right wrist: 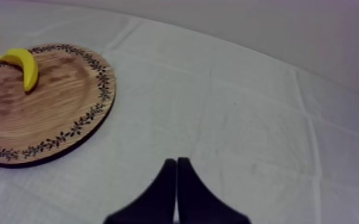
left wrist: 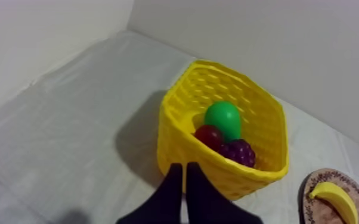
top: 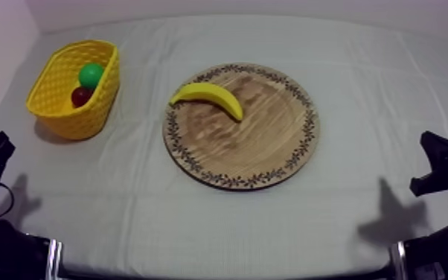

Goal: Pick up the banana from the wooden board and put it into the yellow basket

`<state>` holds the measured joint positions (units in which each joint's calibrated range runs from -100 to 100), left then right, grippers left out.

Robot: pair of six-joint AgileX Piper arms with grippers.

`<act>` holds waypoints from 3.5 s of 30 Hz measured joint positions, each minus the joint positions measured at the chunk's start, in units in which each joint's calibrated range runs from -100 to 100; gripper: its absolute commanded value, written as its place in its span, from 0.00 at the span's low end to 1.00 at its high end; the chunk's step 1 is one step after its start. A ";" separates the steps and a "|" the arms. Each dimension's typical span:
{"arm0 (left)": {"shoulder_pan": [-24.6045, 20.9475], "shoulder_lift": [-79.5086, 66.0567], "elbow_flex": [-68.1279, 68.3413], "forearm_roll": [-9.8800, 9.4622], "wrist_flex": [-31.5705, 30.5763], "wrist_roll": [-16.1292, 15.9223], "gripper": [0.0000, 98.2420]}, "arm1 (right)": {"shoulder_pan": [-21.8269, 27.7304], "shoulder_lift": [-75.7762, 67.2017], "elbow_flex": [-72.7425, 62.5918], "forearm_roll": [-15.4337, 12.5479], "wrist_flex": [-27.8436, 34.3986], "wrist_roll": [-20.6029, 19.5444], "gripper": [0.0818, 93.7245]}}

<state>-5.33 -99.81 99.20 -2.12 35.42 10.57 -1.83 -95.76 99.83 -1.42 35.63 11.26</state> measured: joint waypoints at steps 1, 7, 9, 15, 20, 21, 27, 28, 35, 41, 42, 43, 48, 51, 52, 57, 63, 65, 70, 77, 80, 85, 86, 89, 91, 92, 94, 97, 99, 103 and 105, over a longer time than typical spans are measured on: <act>0.00 0.00 0.00 0.00 0.00 0.00 0.00 | 0.00 0.00 0.00 0.00 0.00 0.00 0.00; 0.00 0.00 0.00 0.00 0.00 0.00 0.00 | 0.00 0.00 0.00 0.00 0.37 0.00 0.00; 0.00 0.00 0.00 0.00 0.00 0.00 0.00 | 0.00 0.00 0.00 0.00 0.30 0.00 0.00; 0.06 0.00 0.00 0.00 0.00 0.00 0.00 | 0.00 0.00 0.00 0.00 -0.03 0.00 0.00; 2.01 0.00 0.00 0.00 0.00 -0.30 0.00 | 0.00 0.00 0.00 0.00 -0.03 0.00 0.00; 2.72 0.00 0.00 0.00 0.00 -0.30 0.00 | 0.00 0.00 0.00 0.00 -0.03 0.00 0.00; 8.08 -0.09 0.00 -0.11 -0.09 -3.60 0.00 | 0.00 0.00 0.00 0.00 -0.03 0.00 0.00; 9.09 -0.12 0.00 -0.11 -0.09 -4.37 0.00 | 0.00 0.00 0.00 0.00 -0.03 0.00 0.00; 14.25 1.72 -2.28 -0.17 -0.28 -5.16 0.00 | 0.00 0.00 0.00 0.00 -0.03 0.00 0.00; 16.49 10.60 -9.75 -0.07 -0.38 -5.48 0.00 | 0.00 0.00 0.00 0.00 -0.03 0.00 0.00; 16.63 12.29 -11.16 -0.02 -0.09 -5.75 0.00 | 0.00 0.00 0.00 0.00 -0.03 0.00 0.00; 16.84 14.51 -13.10 0.03 0.43 -6.16 0.00 | 0.00 0.00 0.00 0.00 -0.03 0.00 0.00; 18.14 26.35 -24.37 0.17 6.33 -7.62 0.00 | 0.00 0.00 0.00 0.00 -0.03 0.00 0.00; 19.16 34.48 -32.86 0.44 11.32 -8.52 0.00 | 0.00 0.00 0.00 0.00 -0.03 0.00 0.00; 19.43 36.68 -35.23 0.63 12.77 -8.78 0.00 | 0.00 0.00 0.00 0.00 -0.03 0.00 0.00; 21.85 50.08 -49.94 0.95 22.22 -9.21 0.00 | 0.00 0.00 0.00 0.00 -0.03 0.00 0.00; 26.39 66.06 -66.57 0.73 31.81 -8.87 0.00 | 0.00 0.00 0.00 0.00 -0.03 0.00 0.00; 28.04 70.90 -71.27 0.64 33.96 -8.48 0.00 | 0.00 0.00 0.00 0.00 -0.03 0.00 0.00; 32.58 83.23 -82.57 0.43 39.38 -7.53 0.00 | 0.00 0.00 0.00 0.00 -0.03 0.00 0.00; 37.74 96.96 -95.38 0.54 44.56 -4.44 0.00 | 0.00 0.00 0.00 0.00 -0.03 0.00 0.00; 38.81 102.12 -98.33 1.15 45.45 -1.59 0.00 | 0.00 0.00 0.00 0.00 -0.03 0.08 0.00; 39.07 108.96 -99.68 2.12 46.10 0.34 0.00 | 0.00 0.00 0.00 0.00 -0.03 0.01 0.00; 39.02 110.03 -100.00 2.12 46.24 0.34 0.00 | 0.00 0.00 0.00 0.00 -0.03 0.01 0.00; 38.76 112.17 -100.65 3.12 46.50 1.40 0.00 | 0.00 0.00 0.00 0.00 0.04 0.01 0.00; 38.65 113.15 -101.34 3.41 46.38 2.82 0.00 | 0.00 0.00 0.00 0.00 0.04 0.01 0.00; 38.65 113.46 -101.67 3.45 46.08 3.88 0.00 | 0.00 0.00 0.00 0.00 0.04 0.01 0.00; 38.62 113.96 -102.34 3.40 45.54 6.60 0.00 | 0.00 0.00 0.00 0.00 0.04 0.01 0.00; 38.53 114.57 -103.24 3.11 45.41 11.51 0.00 | 0.00 0.00 0.00 0.00 0.04 0.01 0.00; 38.39 115.00 -104.06 3.14 45.35 15.49 0.01 | 0.00 0.00 0.00 0.00 0.04 0.01 0.00; 38.06 115.55 -105.46 3.57 45.42 23.39 0.04 | 0.00 0.00 0.00 0.00 0.04 0.01 0.00; 37.91 115.63 -106.04 3.73 46.45 27.39 0.04 | 0.00 0.00 0.00 0.00 0.04 0.01 0.00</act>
<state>32.58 15.83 -6.84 1.61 81.87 37.96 -1.83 -95.76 99.83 -1.42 35.68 11.27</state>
